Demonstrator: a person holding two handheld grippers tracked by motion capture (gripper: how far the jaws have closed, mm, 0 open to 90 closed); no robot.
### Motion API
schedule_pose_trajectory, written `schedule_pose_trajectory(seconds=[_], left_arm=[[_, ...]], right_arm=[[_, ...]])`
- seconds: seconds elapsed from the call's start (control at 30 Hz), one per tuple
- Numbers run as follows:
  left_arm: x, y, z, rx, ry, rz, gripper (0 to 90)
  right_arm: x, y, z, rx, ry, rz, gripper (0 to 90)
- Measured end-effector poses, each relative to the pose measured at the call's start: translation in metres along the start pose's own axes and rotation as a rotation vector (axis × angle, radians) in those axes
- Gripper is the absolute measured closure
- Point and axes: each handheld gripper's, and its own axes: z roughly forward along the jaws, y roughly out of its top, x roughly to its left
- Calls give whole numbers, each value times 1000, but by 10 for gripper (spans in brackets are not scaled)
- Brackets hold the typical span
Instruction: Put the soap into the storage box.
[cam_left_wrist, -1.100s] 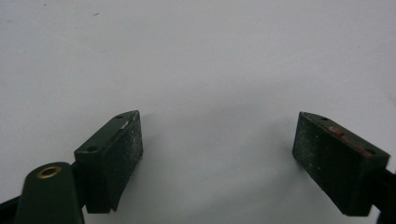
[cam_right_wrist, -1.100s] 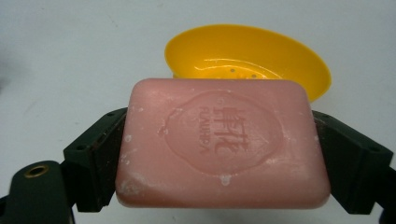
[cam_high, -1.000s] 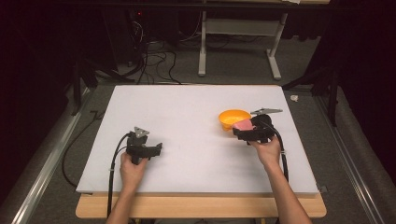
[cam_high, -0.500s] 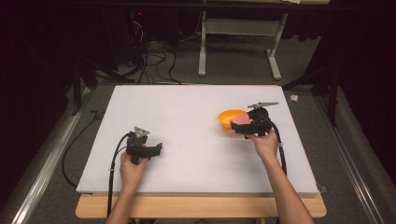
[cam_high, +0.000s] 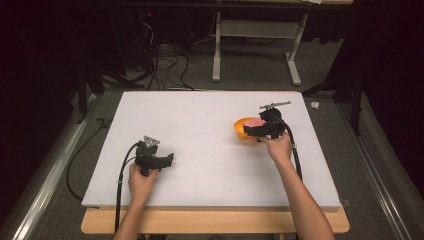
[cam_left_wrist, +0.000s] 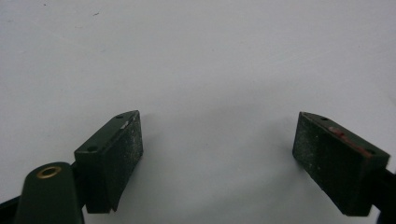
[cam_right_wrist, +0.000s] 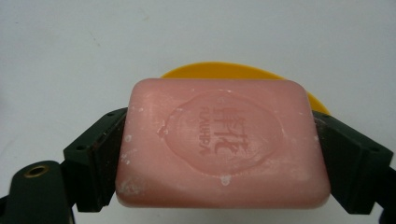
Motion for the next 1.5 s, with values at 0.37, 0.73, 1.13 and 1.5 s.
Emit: schedule_pose_trajectory(seconds=[0.37,0.73,1.13,1.5], left_arm=[[0,0,0,0,0,0,166],[0,0,0,0,0,0,166],[0,0,0,0,0,0,166],[0,0,0,0,0,0,166]], right_arm=[[-3,10,19,54,-28,53,134],[-2,14,35,92,-47,84,134],[-3,14,41,103,-54,108,134],[-5,14,44,116,-77,141,133]])
